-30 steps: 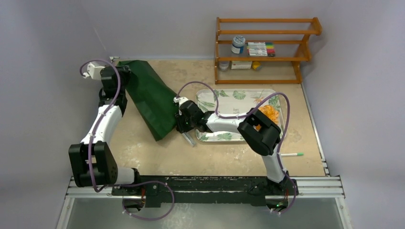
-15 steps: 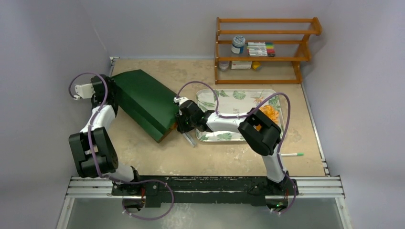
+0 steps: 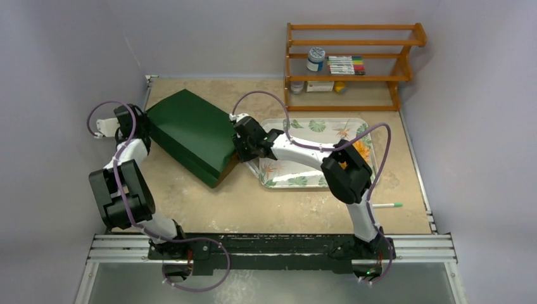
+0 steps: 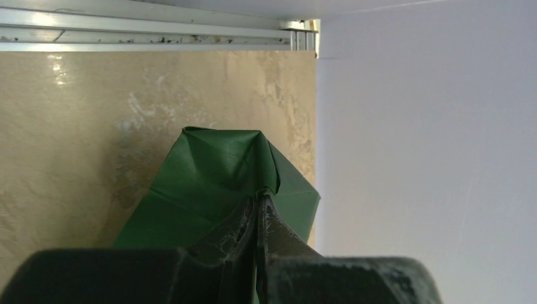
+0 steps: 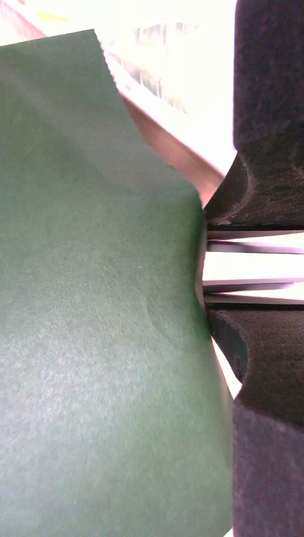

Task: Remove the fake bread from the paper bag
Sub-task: Adjust the paper bag at the center of the board.

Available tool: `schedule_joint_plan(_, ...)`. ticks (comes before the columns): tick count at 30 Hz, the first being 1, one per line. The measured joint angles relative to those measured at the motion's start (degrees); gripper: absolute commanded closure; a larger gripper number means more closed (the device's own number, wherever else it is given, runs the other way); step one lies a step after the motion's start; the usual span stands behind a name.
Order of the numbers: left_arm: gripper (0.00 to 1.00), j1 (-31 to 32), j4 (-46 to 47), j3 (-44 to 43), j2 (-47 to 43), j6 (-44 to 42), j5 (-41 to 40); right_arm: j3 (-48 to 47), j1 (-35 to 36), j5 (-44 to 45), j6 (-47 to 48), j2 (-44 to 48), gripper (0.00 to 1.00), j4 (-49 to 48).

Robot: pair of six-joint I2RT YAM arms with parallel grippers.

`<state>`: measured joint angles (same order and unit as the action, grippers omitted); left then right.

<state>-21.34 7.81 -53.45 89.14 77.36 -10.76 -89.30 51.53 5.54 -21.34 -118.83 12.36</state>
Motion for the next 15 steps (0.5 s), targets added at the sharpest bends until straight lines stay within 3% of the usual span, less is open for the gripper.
schedule_joint_plan(5, 1.0, -0.02, -0.17, 1.27, 0.11, -0.22, 0.98, -4.22, -1.29, 1.55, 0.92, -0.85, 0.67, 6.86)
schedule_joint_plan(11, 1.0, -0.26, 0.31, 5.25, -0.44, 0.59, 0.24, -21.14, -1.7, 4.76, 3.67, -10.23, 0.67, 19.17)
schedule_joint_plan(15, 1.0, -0.33, 0.17, 7.58, -1.62, 1.86, 0.09, -18.73, -1.77, 5.44, 4.55, -9.25, 0.68, 20.2)
